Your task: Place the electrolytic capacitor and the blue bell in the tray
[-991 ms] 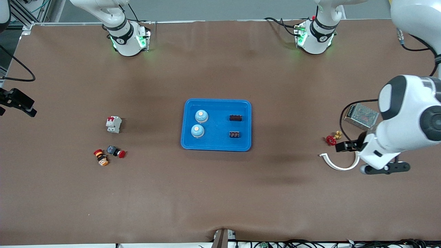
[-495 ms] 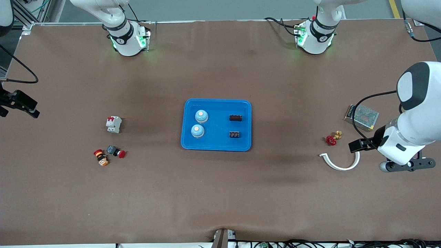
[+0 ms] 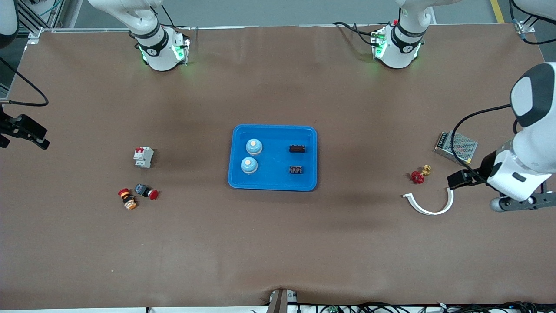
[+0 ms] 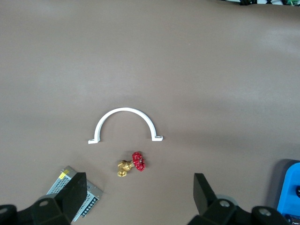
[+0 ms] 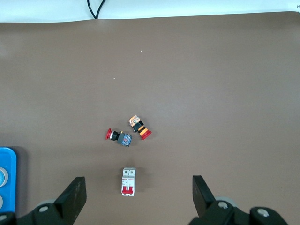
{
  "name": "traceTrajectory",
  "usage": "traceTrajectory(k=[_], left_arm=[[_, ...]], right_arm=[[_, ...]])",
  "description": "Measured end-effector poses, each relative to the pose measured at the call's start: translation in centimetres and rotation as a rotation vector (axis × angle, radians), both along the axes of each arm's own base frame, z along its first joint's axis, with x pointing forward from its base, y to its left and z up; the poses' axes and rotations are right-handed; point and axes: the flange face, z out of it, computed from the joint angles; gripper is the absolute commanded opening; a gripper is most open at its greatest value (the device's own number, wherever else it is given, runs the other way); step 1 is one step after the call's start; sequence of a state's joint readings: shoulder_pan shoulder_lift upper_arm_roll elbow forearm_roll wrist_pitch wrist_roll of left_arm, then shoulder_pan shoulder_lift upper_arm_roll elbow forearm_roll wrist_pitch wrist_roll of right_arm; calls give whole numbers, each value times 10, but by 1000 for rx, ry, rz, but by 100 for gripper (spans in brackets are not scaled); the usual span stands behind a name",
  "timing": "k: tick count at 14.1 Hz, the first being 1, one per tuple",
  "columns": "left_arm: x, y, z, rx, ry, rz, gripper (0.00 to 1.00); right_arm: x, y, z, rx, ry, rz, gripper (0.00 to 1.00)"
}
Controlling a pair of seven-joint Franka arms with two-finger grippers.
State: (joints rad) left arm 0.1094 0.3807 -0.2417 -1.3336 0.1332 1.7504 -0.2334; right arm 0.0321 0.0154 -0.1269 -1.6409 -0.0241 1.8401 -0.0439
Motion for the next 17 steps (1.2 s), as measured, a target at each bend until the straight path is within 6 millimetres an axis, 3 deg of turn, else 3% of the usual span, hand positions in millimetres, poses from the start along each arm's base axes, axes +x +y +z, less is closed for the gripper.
traceTrajectory(k=[6,12,17], left_arm=[[-18,3,31,-34,9,-20,100],[-54,12,74,-51,-15,-42,100],[-76,24,90,-41,8,-95,100]], right_arm=[[2,-3,0,-2,-1,-5,100],[2,-4,6,-2,-14,-6,100],[3,-4,8,-3,-17,-6,100]])
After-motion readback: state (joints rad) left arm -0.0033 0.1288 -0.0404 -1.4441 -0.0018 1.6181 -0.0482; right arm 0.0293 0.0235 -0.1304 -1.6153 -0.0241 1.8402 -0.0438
